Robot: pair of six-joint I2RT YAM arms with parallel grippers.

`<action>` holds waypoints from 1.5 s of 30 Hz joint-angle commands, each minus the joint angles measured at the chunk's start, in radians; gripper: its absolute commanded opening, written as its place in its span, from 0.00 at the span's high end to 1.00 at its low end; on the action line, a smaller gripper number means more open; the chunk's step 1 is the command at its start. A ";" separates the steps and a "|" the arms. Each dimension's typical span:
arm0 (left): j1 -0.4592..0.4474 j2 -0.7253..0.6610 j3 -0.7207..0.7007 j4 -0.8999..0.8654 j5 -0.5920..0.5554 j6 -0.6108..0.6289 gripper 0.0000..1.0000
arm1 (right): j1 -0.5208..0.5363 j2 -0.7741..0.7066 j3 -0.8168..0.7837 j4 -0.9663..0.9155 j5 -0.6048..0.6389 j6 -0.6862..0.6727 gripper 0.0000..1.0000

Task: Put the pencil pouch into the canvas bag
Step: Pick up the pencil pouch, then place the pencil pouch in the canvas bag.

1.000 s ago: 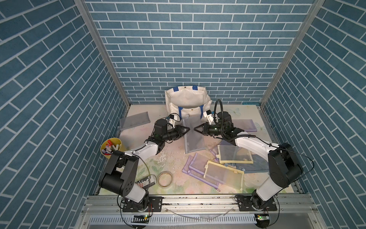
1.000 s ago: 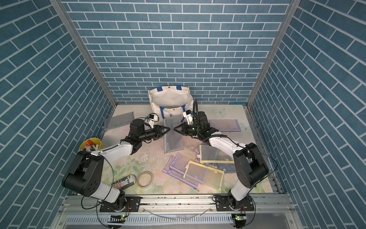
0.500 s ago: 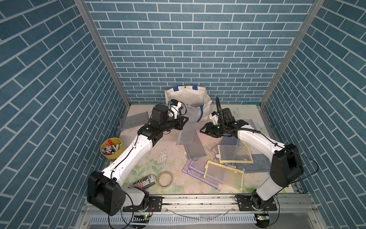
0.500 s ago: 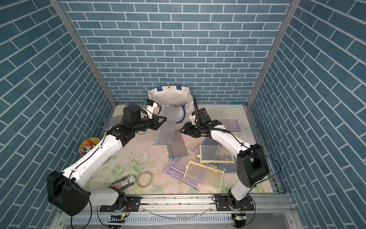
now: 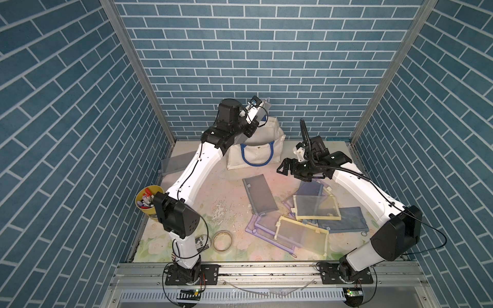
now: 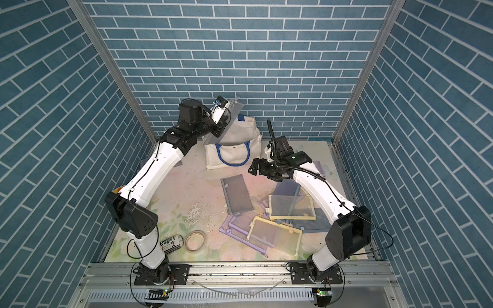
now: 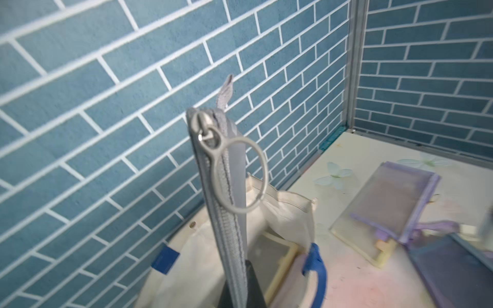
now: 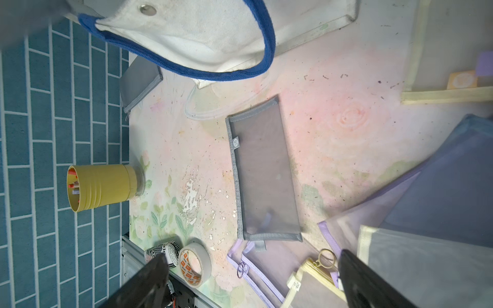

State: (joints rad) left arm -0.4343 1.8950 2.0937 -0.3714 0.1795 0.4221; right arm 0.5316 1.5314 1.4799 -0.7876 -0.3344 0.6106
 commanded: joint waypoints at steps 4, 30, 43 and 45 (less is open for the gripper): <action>-0.003 0.191 0.227 0.004 -0.021 0.233 1.00 | -0.011 -0.077 -0.026 -0.140 0.015 -0.104 0.01; 0.021 0.170 -0.015 0.062 -0.015 0.248 0.44 | -0.049 -0.061 -0.024 -0.058 -0.061 -0.088 0.01; 0.228 -0.062 -0.065 -0.246 0.085 -0.654 0.01 | -0.048 -0.096 -0.130 0.203 -0.069 -0.052 0.01; 0.289 -0.086 -0.127 -0.277 0.068 -0.746 0.01 | -0.045 -0.086 -0.138 0.227 -0.057 -0.055 0.01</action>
State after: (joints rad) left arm -0.2104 1.7802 2.0342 -0.4686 0.2844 -0.0864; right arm 0.4812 1.4555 1.3739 -0.6472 -0.3981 0.5438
